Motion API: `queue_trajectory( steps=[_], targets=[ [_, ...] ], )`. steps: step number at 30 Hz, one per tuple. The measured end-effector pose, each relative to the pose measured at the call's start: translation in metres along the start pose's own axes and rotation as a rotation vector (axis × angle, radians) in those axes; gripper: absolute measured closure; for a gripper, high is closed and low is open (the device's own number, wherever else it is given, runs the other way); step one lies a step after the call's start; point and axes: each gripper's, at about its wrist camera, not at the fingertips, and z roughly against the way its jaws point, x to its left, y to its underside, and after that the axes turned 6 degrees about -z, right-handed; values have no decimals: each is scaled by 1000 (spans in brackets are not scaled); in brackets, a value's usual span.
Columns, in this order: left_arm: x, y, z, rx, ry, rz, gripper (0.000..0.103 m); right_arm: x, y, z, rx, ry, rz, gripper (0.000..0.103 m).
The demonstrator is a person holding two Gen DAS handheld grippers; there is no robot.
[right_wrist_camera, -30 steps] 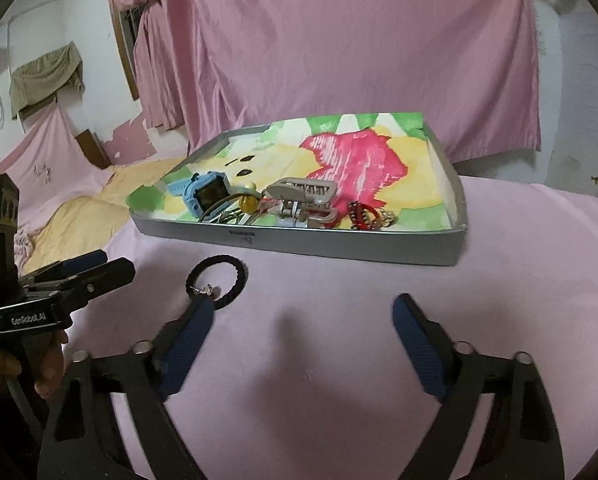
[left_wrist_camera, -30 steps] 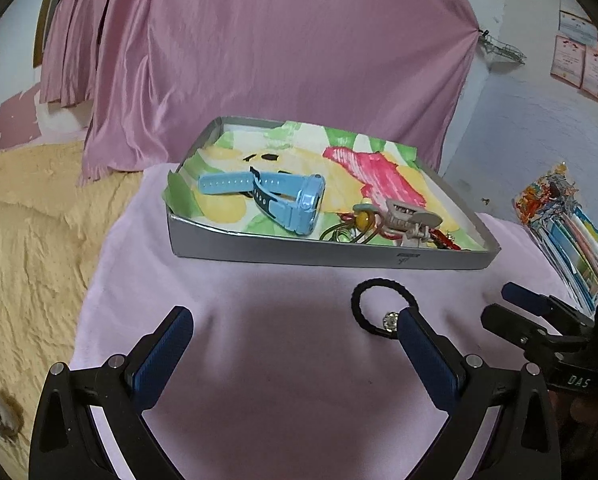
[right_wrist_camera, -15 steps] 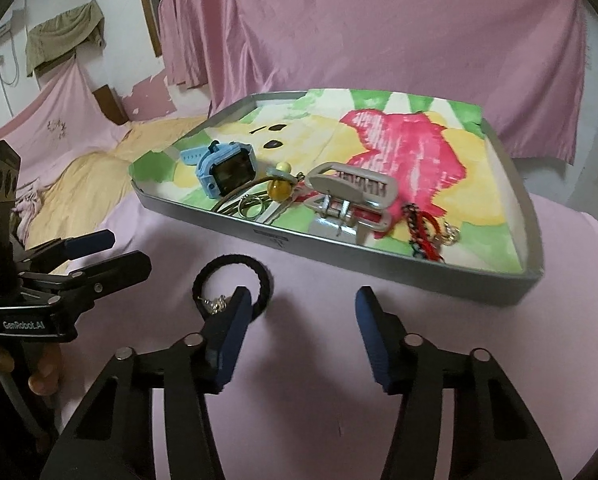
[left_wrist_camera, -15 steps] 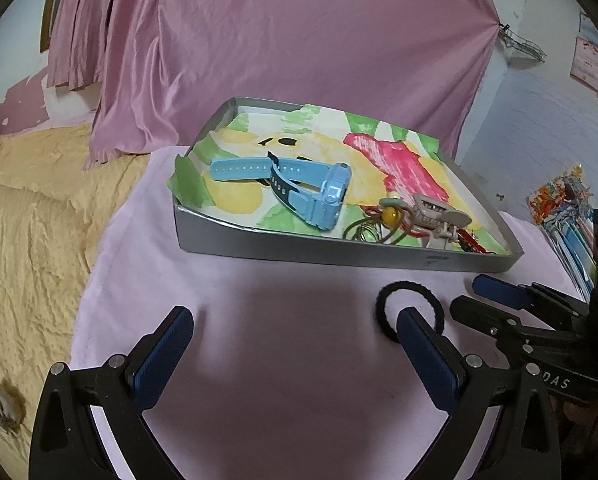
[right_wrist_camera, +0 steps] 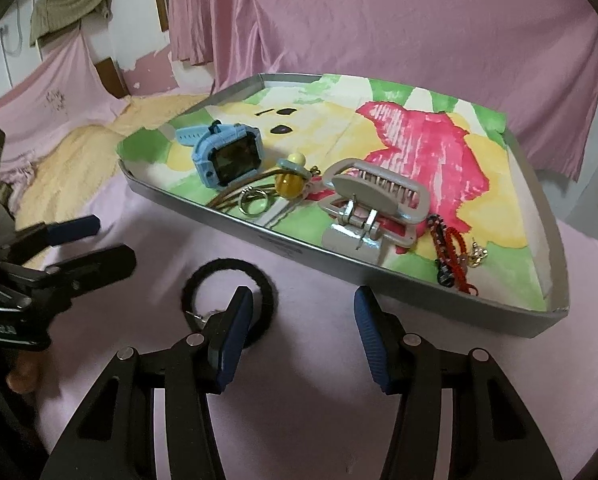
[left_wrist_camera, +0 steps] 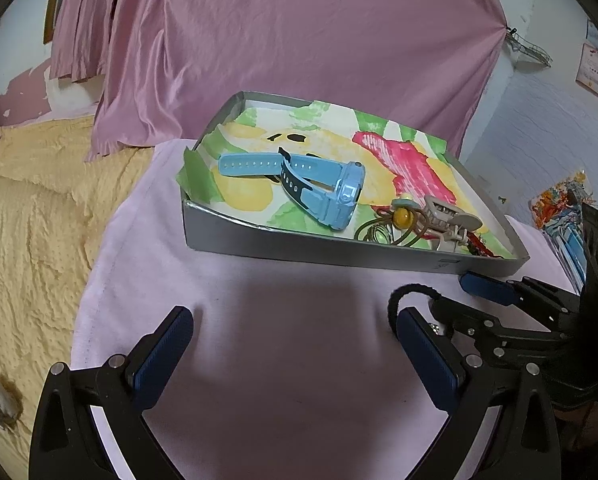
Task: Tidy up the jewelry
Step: 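Grasp the small gold earring with the left tool while the right tool lifts the black hair tie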
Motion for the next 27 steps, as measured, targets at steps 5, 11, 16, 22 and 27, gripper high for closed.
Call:
queue_trajectory(
  steps=[5,11,16,22,27],
  targets=[
    [-2,1,2,-11,12,-11,1,-9,2,5,-3,17,-11,56],
    [-9,1,4,-20,28,-30,1,-22,11,14,-10,25,-23,70],
    [-20,2,5,-19,46,-62,1,-30,14,16,-11,29,-31,71],
    [-35,3,5,-15,60,-116,1,-38,19,21,-6,42,-21,72],
    [-51,2,1,-2,70,-173,1,-53,25,27,-5,63,-42,72]
  ],
)
